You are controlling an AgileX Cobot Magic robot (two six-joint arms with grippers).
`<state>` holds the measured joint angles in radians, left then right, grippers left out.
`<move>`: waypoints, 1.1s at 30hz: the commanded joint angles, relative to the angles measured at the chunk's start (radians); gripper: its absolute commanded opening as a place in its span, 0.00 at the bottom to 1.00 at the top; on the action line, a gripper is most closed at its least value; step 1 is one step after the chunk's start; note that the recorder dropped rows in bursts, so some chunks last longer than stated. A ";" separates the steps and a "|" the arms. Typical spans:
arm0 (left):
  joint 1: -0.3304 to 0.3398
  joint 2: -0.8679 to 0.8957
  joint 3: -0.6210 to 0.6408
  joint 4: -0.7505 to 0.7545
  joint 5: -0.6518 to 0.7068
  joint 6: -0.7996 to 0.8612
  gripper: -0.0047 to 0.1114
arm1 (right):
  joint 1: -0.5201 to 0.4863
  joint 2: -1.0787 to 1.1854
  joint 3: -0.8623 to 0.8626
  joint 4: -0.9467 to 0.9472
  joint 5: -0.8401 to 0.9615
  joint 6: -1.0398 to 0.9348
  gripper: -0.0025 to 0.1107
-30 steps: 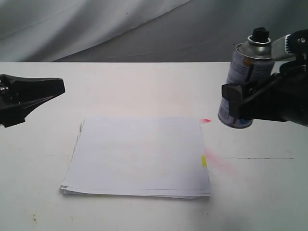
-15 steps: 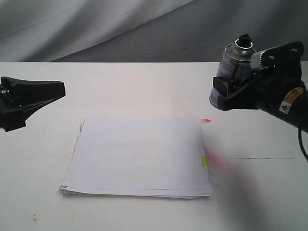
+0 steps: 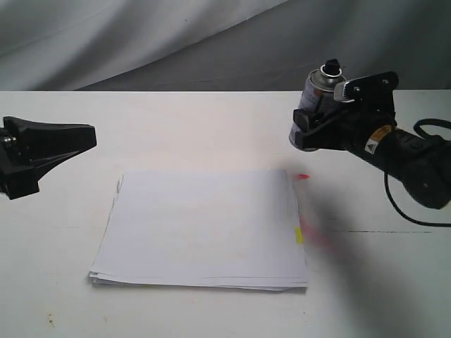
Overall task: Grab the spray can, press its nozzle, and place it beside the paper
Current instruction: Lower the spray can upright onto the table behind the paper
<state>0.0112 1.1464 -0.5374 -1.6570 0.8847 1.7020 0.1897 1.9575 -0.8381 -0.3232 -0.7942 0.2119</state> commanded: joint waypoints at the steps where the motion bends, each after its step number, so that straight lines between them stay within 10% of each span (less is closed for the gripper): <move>1: 0.002 -0.007 0.003 -0.001 0.001 -0.001 0.04 | -0.001 0.068 -0.147 -0.027 -0.047 0.011 0.02; 33: 0.002 -0.007 0.003 -0.001 -0.047 -0.033 0.04 | 0.000 0.201 -0.234 -0.261 0.081 0.148 0.02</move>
<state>0.0112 1.1464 -0.5374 -1.6570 0.8411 1.6736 0.1897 2.1712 -1.0623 -0.5840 -0.6683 0.3606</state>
